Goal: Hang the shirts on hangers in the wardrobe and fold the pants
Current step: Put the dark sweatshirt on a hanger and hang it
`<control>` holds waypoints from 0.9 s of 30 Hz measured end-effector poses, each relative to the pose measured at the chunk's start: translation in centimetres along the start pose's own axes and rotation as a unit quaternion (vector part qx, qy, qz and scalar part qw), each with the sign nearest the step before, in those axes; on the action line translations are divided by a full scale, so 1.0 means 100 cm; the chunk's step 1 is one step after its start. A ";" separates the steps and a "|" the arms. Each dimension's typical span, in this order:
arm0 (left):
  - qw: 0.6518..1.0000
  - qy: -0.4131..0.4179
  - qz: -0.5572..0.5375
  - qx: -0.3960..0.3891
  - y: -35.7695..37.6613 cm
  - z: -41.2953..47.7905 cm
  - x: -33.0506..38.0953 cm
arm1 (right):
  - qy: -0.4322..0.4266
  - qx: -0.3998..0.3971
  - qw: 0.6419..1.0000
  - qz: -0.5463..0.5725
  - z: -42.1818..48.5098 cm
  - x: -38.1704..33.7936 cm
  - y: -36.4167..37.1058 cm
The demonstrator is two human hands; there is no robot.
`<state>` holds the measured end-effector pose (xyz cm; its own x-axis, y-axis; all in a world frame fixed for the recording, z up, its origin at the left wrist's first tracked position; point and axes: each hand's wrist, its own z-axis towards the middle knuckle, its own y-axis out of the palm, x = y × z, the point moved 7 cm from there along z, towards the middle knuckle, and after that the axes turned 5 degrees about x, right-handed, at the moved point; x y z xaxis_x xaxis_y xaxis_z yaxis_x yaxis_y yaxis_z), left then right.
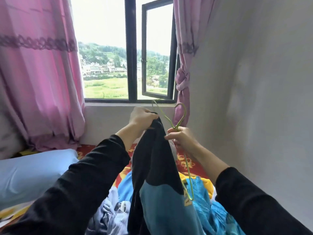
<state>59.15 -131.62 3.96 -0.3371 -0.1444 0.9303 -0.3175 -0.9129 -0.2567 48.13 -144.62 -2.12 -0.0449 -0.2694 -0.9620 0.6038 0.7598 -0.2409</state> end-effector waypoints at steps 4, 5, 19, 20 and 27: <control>0.990 -0.089 -0.106 0.020 0.009 -0.004 -0.016 | 0.043 -0.037 0.997 0.055 -0.023 0.027 0.024; 0.988 -0.097 -0.118 0.022 0.012 -0.005 -0.014 | 0.040 -0.017 0.998 0.040 -0.026 0.030 0.027; 0.956 -0.094 -0.244 0.135 -0.050 0.022 0.032 | -0.029 0.173 0.924 -0.338 -0.007 0.024 -0.030; 0.956 -0.092 -0.239 0.146 -0.057 0.024 0.032 | -0.015 0.168 0.928 -0.331 -0.003 0.022 -0.035; 0.967 -0.136 -0.200 0.081 -0.076 0.026 -0.004 | -0.003 0.230 0.970 -0.076 0.042 -0.053 -0.092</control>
<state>63.99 -125.60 6.27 0.0371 0.1572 0.9869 -0.2233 -0.9613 0.1615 46.13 -152.66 5.70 -0.1563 -0.3624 -0.9188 0.8817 0.3681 -0.2952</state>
